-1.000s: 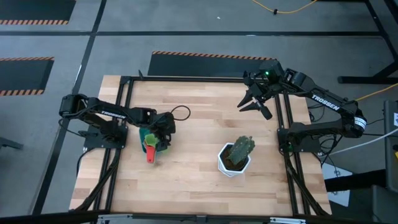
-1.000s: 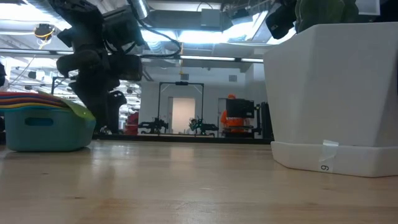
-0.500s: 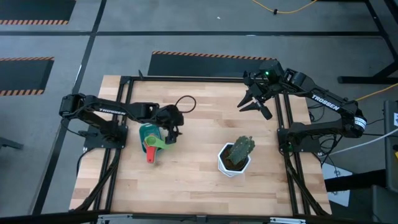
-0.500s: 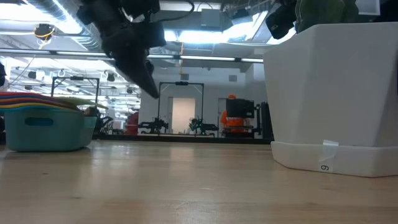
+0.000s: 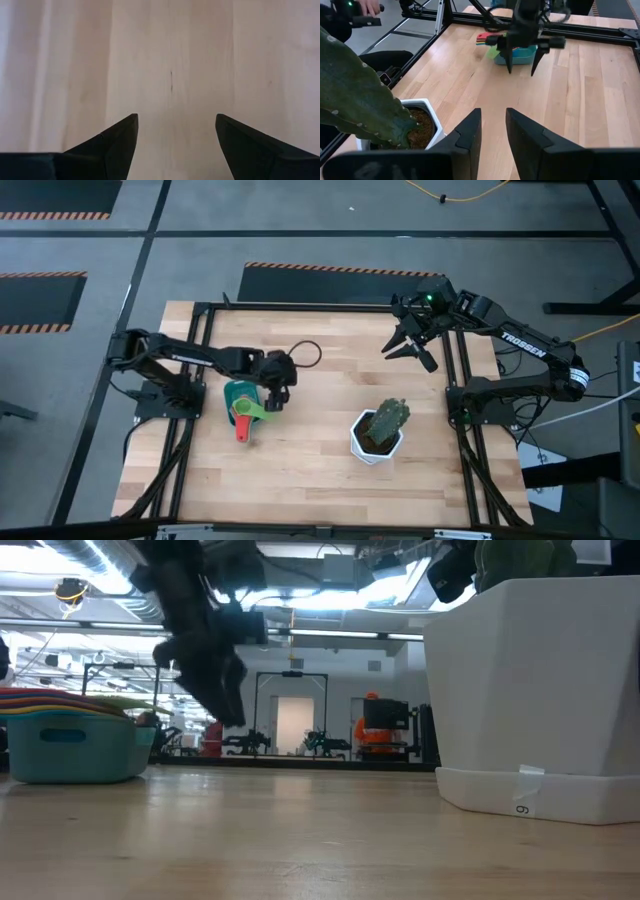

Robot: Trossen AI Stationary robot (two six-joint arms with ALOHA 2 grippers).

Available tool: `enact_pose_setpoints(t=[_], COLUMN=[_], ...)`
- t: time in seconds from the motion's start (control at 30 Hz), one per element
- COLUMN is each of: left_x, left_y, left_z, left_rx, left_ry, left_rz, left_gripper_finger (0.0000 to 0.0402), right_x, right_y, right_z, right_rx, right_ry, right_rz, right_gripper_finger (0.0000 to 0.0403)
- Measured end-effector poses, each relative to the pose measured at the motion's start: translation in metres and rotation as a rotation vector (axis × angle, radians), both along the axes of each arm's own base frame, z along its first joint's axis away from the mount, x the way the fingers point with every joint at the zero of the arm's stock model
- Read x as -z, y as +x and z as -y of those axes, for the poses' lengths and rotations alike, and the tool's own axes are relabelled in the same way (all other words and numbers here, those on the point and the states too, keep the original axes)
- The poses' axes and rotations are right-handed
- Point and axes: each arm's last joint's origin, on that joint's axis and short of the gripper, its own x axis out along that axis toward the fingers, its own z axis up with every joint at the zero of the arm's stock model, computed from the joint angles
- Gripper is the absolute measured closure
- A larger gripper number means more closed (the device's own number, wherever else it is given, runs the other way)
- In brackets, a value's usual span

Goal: Nest measuring cups in basket
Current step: Adjust the green measuring cup

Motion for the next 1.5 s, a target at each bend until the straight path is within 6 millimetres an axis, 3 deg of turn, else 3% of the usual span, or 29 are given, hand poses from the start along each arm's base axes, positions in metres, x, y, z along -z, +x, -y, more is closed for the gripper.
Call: enact_pose_setpoints(t=[0.23,0.77,1.07,1.5], left_x=[0.020,0.024,0.024,-0.007], left_y=[0.003,-0.010,-0.010,-0.004], left_z=[0.004,0.039,0.044,0.051], left_rx=[0.057,0.195,0.183,0.208], left_ry=[-0.111,-0.173,-0.194,-0.208], left_rz=[-0.098,-0.239,-0.243,-0.300], left_gripper_finger=[0.0140,0.0140,0.0140,0.0140], right_x=[0.000,0.000,0.001,0.001], right_y=[0.000,-0.001,-0.001,-0.001], right_z=[0.000,0.000,0.000,0.000], right_rx=[0.000,0.000,0.000,0.000], right_ry=[0.004,0.005,0.006,0.006], right_rz=[-0.006,-0.007,-0.008,-0.009], right_gripper_finger=[0.0308,0.0308,0.0308,0.0308])
